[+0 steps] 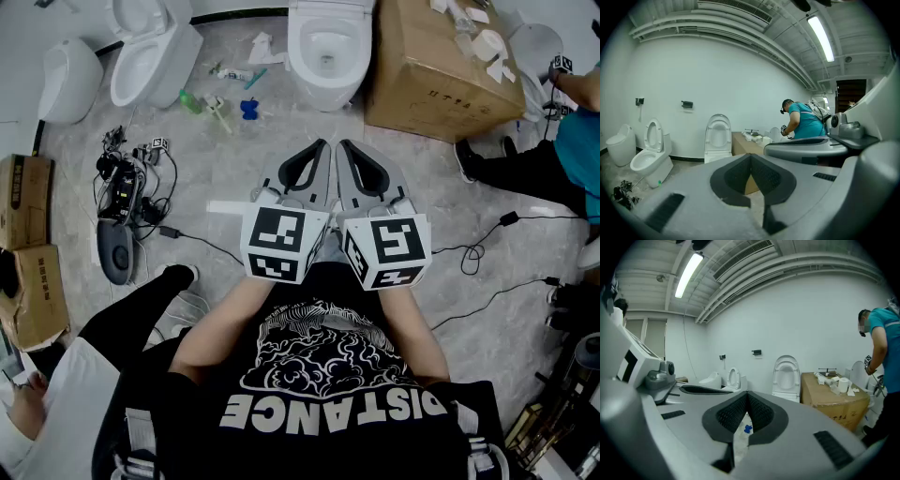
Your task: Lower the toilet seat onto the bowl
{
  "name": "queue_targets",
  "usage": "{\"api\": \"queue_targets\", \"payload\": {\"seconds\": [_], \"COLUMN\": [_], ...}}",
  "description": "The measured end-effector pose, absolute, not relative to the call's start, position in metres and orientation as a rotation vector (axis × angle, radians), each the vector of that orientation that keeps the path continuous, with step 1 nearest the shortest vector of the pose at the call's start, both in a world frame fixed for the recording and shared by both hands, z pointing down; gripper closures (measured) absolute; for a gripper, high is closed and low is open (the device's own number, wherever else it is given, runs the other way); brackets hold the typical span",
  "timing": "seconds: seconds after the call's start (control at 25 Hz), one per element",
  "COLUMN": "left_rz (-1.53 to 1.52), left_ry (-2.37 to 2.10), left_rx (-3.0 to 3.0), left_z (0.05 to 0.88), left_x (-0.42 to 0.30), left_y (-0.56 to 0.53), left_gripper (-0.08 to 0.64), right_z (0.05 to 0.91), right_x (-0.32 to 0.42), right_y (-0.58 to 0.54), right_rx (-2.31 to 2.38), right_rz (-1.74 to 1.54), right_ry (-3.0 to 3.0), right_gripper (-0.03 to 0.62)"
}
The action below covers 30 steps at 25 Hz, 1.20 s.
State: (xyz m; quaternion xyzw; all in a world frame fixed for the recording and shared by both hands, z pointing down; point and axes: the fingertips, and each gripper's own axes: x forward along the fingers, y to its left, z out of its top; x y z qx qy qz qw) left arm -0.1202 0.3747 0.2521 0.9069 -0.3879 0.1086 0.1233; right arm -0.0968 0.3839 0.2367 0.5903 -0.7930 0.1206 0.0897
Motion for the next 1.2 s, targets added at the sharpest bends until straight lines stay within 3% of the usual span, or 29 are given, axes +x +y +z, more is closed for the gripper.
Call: {"api": "queue_targets", "payload": {"seconds": [0.64, 1.2], "left_rz": [0.296, 0.354], "left_ry": [-1.147, -1.210], "left_rx": [2.630, 2.572], "left_z": [0.256, 0.269], "left_x": [-0.119, -0.045], "left_y": [0.362, 0.246], "left_gripper": [0.551, 0.551], "right_z": [0.241, 0.255], "right_x": [-0.094, -0.019], "right_y": [0.372, 0.254], "right_rx": [1.752, 1.665], "right_rz": [0.377, 0.471], "right_ry": [-2.374, -2.431], "right_gripper": [0.574, 0.574]}}
